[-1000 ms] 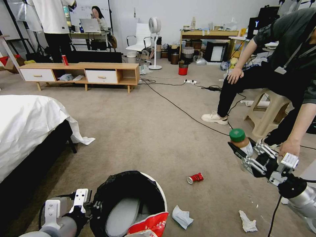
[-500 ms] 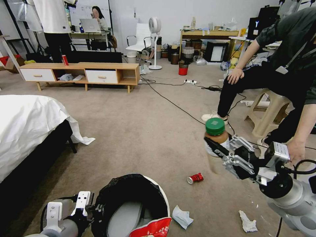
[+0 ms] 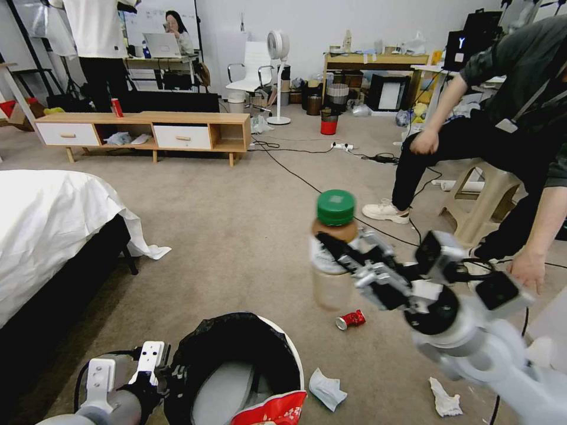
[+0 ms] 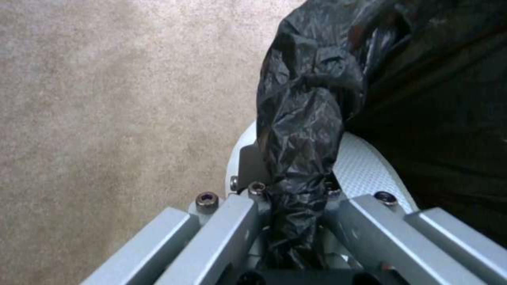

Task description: Pick up the trash bin and place the garbage on the floor into it.

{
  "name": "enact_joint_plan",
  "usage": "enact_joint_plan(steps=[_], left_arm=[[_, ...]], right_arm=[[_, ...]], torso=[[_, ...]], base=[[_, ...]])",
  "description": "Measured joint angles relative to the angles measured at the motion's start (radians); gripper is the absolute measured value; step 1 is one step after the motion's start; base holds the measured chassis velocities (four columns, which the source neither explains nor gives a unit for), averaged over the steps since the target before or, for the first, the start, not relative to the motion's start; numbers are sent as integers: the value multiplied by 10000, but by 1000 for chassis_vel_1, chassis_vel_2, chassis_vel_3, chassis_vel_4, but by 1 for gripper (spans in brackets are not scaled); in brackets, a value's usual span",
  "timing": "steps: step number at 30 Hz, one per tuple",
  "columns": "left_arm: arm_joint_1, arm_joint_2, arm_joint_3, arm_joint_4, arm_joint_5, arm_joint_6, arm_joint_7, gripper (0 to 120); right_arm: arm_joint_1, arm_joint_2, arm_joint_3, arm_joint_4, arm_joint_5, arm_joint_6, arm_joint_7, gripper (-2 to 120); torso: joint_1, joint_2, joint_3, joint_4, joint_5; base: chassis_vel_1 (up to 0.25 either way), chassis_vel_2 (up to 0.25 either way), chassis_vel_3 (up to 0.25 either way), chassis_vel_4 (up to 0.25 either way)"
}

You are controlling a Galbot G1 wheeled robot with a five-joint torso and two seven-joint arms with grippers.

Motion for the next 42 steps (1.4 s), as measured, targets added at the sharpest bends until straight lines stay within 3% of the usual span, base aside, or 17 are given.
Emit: enact_joint_plan(steps=[5, 16, 35, 42], left_arm=[[-146, 8, 47, 81, -149, 0, -5, 1], [-241, 172, -14, 125, -465, -3, -51, 1], [-368, 255, -37, 139, -799, -4, -102, 1], [-390, 356, -136, -6, -1426, -5, -363, 1]], right_arm=[[1545, 849, -1588, -405, 110, -41, -170, 42], [2769, 1722, -3466, -1133, 177, -77, -529, 42], [2841, 1755, -4486, -1556, 148, -207, -1131, 42], [2685, 1649, -4652, -1716, -201, -208, -1131, 45]], torso=[[0, 0, 0, 0, -3], [0, 0, 0, 1, -2], [0, 0, -1, 0, -1], [0, 0, -1, 1, -1]], base=[[0, 0, 0, 0], [0, 0, 0, 0], [0, 0, 0, 0], [0, 0, 0, 0]])
